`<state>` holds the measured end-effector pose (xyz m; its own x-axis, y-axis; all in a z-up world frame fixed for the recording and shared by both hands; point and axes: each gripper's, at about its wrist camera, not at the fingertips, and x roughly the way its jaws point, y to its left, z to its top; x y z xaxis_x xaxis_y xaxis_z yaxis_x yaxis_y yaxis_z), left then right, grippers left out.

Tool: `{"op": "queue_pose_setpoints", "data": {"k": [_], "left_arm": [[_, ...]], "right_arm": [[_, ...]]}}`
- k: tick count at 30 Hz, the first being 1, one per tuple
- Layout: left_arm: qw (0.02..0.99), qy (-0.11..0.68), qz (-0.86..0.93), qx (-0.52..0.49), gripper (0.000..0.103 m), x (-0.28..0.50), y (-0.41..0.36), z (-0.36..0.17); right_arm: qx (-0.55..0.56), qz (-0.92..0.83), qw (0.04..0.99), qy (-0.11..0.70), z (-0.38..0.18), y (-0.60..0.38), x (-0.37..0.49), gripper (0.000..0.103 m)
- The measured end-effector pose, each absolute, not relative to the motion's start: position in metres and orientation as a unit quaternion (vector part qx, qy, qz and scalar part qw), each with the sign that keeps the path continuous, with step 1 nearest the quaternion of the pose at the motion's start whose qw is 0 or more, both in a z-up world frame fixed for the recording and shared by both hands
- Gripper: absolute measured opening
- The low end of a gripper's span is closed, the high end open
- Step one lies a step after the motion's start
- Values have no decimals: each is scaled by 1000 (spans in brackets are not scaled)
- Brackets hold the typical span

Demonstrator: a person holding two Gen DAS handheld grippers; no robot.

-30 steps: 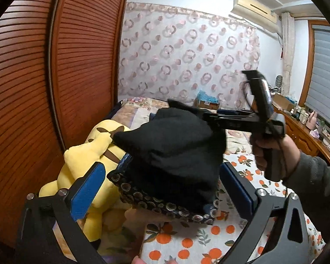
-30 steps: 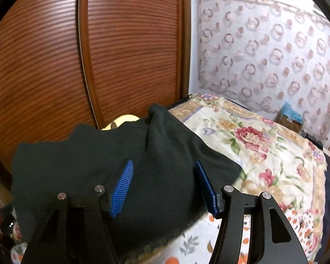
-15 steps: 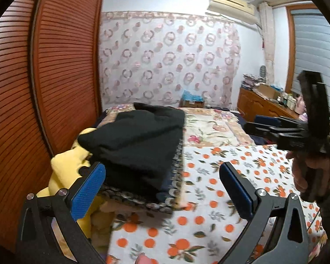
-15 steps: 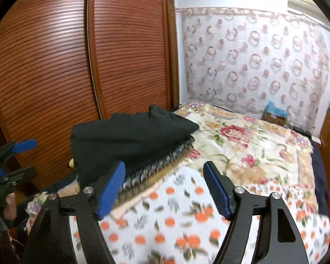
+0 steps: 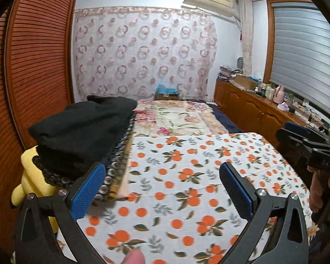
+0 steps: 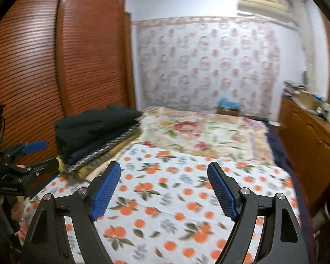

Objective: Fold small clothes

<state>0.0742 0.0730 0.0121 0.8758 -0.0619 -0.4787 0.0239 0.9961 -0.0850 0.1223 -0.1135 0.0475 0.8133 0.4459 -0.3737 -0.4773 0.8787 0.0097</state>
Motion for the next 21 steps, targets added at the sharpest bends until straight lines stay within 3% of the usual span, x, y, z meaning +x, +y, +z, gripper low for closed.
{"op": "queue_pose_setpoints", "data": {"k": [11,21], "left_arm": [[975,222,-24,-22,103,62,42,37],[977,210,-29,-8,103,52,30,50]], "right_arm": [[0,181,971,159,69,-137,53,83],[2,158,978,137,55,-128,25,83]]}}
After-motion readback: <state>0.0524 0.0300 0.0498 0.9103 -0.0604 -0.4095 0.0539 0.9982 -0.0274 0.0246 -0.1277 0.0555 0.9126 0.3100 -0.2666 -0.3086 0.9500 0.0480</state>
